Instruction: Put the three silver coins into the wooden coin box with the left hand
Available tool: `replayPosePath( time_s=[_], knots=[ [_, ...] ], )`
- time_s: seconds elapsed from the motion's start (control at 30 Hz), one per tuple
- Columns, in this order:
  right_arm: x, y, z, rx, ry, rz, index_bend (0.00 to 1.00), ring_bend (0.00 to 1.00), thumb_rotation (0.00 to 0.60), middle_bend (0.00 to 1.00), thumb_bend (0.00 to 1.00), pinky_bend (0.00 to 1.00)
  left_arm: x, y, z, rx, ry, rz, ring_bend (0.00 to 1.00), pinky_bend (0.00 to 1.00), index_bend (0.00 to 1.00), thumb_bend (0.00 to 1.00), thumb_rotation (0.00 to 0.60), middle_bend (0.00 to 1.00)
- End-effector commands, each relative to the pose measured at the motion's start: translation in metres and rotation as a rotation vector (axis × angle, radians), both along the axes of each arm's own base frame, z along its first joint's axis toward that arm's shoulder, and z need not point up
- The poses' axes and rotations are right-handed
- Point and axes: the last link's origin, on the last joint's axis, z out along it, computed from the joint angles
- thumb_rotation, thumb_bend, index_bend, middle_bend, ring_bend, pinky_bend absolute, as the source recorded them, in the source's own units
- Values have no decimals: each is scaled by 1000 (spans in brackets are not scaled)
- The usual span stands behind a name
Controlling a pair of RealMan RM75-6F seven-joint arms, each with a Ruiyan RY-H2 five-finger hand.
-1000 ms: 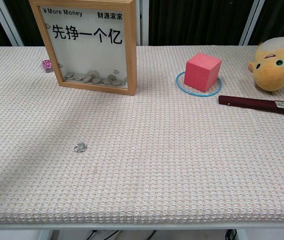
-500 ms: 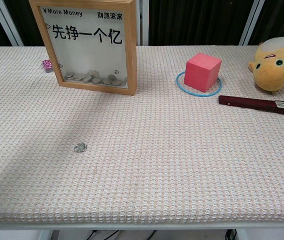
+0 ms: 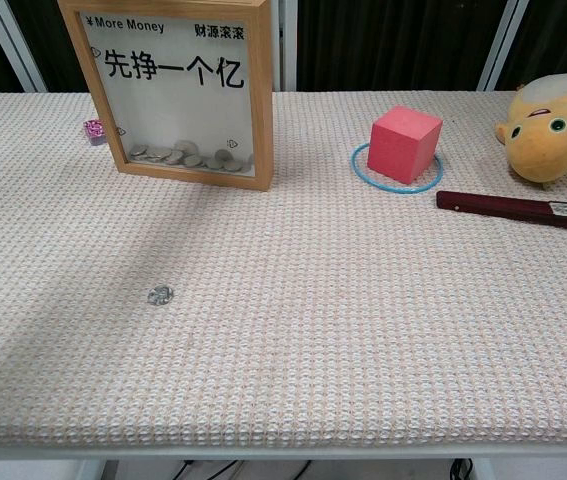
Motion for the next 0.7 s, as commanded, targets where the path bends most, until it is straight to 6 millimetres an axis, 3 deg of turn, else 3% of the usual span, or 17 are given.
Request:
replayPosePath(
  time_s=[0.03, 0.7],
  knots=[
    [1, -1, 0, 2, 1, 1, 0, 0, 600, 0, 324, 0, 0, -1, 0, -15, -3, 6, 182, 163, 652, 429, 600, 372],
    [-1, -1, 2, -6, -1, -4, 0, 0, 600, 0, 325, 0, -4, 3, -9, -56, 17, 41, 182, 163, 637, 429, 600, 366]
  ],
)
